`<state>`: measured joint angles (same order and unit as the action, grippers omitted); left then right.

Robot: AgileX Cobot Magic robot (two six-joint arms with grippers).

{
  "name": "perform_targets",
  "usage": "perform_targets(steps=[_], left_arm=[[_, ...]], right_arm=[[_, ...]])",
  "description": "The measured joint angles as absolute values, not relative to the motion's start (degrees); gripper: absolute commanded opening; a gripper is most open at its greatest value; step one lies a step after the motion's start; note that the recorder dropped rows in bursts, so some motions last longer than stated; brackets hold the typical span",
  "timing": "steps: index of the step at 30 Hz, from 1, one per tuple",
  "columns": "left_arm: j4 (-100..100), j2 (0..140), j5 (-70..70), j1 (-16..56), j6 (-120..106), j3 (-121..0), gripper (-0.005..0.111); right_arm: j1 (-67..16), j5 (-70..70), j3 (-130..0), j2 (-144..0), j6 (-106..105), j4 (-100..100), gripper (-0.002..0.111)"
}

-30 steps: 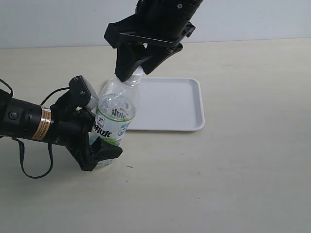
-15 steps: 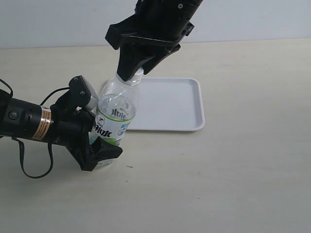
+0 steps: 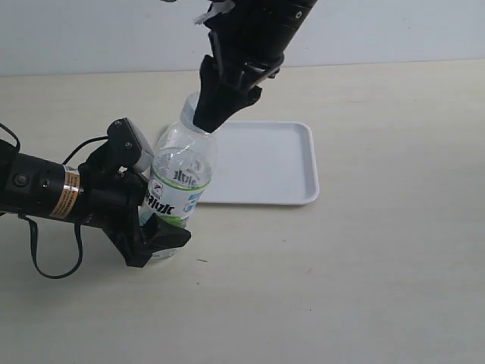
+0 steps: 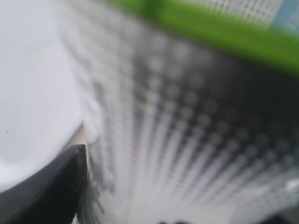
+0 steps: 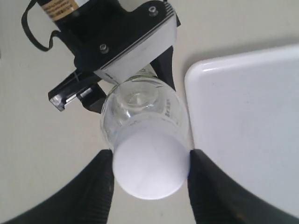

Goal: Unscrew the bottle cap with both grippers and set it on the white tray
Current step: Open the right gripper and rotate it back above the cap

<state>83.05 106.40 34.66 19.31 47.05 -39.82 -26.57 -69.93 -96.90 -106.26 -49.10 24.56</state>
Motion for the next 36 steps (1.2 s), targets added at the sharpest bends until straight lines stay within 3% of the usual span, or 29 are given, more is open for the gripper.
perform_targets(steps=[18, 36], left_arm=[[83.05, 106.40, 34.64, 19.31, 47.16, -39.82, 0.000], [82.68, 106.61, 35.13, 19.31, 46.81, -39.86, 0.000]], right_arm=[[-26.57, -69.15, -96.90, -106.26, -95.92, 22.72, 0.000], [-26.57, -68.71, -96.90, -106.16, -119.82, 22.47, 0.000]])
